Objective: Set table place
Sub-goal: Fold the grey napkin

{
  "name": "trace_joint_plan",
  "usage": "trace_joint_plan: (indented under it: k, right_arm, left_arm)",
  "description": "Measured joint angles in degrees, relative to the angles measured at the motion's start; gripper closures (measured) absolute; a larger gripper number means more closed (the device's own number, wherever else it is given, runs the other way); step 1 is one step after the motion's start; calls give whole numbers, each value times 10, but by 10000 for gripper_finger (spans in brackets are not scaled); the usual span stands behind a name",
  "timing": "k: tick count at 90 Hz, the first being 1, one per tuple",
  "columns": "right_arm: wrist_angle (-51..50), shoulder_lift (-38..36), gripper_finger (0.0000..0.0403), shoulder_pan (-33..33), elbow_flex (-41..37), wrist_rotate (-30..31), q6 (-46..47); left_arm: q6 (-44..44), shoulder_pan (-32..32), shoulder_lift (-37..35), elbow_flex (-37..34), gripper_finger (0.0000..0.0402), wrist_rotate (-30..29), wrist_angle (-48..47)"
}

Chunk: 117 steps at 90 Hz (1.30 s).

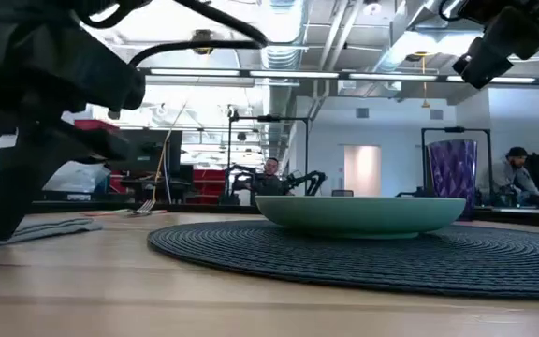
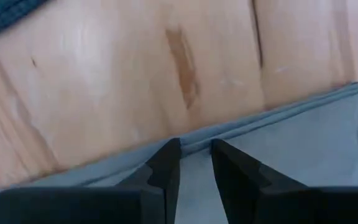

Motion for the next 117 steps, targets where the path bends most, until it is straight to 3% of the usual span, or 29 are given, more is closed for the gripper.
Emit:
trace_joint_plan:
  k: [11, 24, 40, 48, 63, 89, 107, 117]
  right_arm:
    - [5, 0, 355, 8, 0, 0, 0]
    - [13, -1, 355, 11, 0, 0, 2]
    - [13, -1, 355, 11, 0, 0, 11]
    - [13, 0, 355, 10, 0, 0, 11]
    - [20, 0, 355, 10, 0, 0, 11]
    - [19, -1, 355, 10, 0, 0, 11]
    - [19, -1, 355, 10, 0, 0, 11]
    - [17, 0, 355, 10, 0, 0, 11]
  left_arm:
    - [-2, 0, -3, -36, 335, 0, 50]
    - [-11, 15, -2, -61, 390, 5, 79]
    - [0, 23, -3, -65, 399, -5, 78]
    - [8, 28, -3, -53, 400, -55, 49]
    - [44, 50, -10, -2, 401, -209, -27]
    - [20, 46, -44, 68, 401, -309, -100]
    - [-16, 30, -67, 73, 401, -316, -109]
    - [-54, 11, -74, 75, 401, -349, -115]
